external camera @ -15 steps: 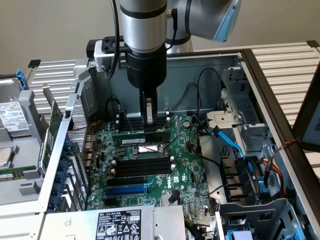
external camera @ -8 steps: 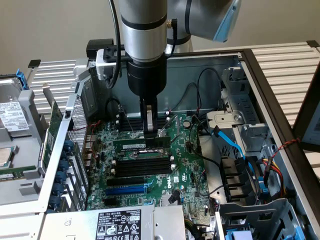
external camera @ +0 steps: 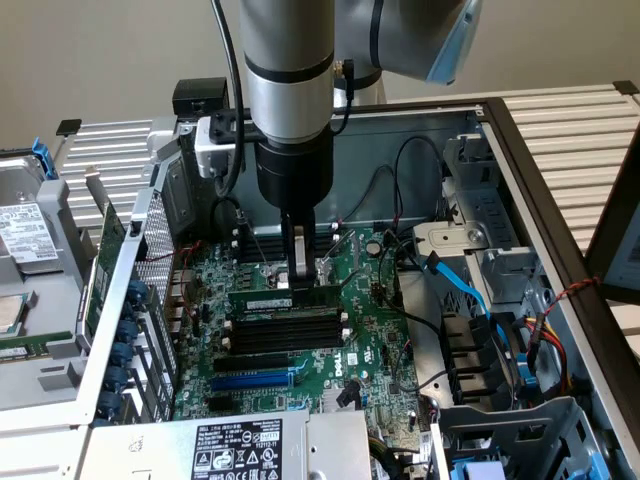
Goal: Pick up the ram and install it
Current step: 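Insert the ram into the slot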
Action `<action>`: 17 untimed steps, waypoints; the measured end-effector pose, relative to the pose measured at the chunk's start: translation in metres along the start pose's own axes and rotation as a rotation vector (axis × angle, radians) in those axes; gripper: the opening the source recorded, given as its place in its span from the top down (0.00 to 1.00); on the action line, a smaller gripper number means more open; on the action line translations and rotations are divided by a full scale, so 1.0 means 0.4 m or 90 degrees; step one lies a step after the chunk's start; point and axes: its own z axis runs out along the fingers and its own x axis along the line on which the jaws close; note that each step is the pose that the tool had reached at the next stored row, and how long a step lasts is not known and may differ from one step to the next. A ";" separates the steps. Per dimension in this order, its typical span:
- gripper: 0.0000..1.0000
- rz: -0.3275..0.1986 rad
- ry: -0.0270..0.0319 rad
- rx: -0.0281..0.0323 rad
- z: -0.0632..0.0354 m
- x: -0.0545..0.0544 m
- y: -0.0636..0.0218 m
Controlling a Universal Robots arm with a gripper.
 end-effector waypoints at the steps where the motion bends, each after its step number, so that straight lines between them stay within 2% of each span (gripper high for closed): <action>1: 0.86 0.000 0.0003 0.0000 0.002 0.001 0.000; 5: 0.86 0.000 0.0021 0.0000 0.006 0.009 0.000; 8: 0.86 0.000 0.0054 0.0000 0.008 0.011 0.000; 17: 0.86 0.000 0.0084 0.0000 0.022 0.018 0.000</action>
